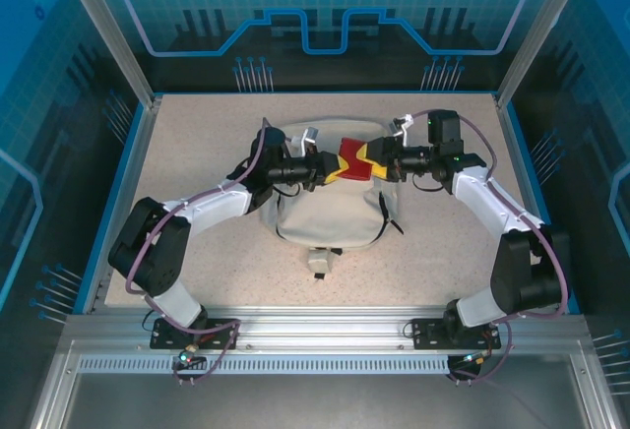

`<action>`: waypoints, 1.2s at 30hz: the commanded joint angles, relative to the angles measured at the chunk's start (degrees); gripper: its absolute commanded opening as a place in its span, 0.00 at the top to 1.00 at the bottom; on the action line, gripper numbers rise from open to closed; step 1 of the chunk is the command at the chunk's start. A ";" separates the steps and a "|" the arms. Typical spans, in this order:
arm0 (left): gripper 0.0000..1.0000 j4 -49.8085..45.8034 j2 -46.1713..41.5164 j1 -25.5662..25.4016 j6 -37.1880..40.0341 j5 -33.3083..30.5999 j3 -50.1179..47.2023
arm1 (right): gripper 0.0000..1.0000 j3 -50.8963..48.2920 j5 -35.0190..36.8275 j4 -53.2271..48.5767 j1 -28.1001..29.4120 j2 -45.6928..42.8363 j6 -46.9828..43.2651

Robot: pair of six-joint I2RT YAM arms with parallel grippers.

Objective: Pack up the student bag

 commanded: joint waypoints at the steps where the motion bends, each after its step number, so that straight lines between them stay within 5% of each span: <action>1: 0.90 7.48 -1.44 0.19 -4.85 2.95 -0.84 | 0.56 0.38 -3.92 4.93 0.39 -0.74 4.08; 5: 0.74 -0.01 -2.23 0.27 -0.24 1.84 0.06 | 0.83 2.38 -0.28 -0.58 0.36 -0.72 1.86; 8: 0.39 -14.10 -4.18 1.69 7.80 -2.37 1.60 | 0.88 4.81 8.35 -12.92 0.37 -1.45 -5.10; 11: 0.25 -32.56 -6.24 3.69 20.67 -13.08 4.76 | 0.89 4.04 14.37 -18.75 0.46 -1.87 -7.54; 17: 0.28 -50.74 -0.23 3.92 35.94 -27.05 16.33 | 0.89 -0.80 17.38 -17.82 2.33 -1.24 -6.53; 24: 0.37 -58.32 10.44 -0.39 31.37 -36.98 28.96 | 0.89 -4.16 19.48 -13.32 4.60 -0.92 -4.51; 36: 0.49 -65.39 23.95 -3.85 24.50 -43.48 41.93 | 0.89 -7.61 18.49 -7.79 5.33 -0.13 -2.60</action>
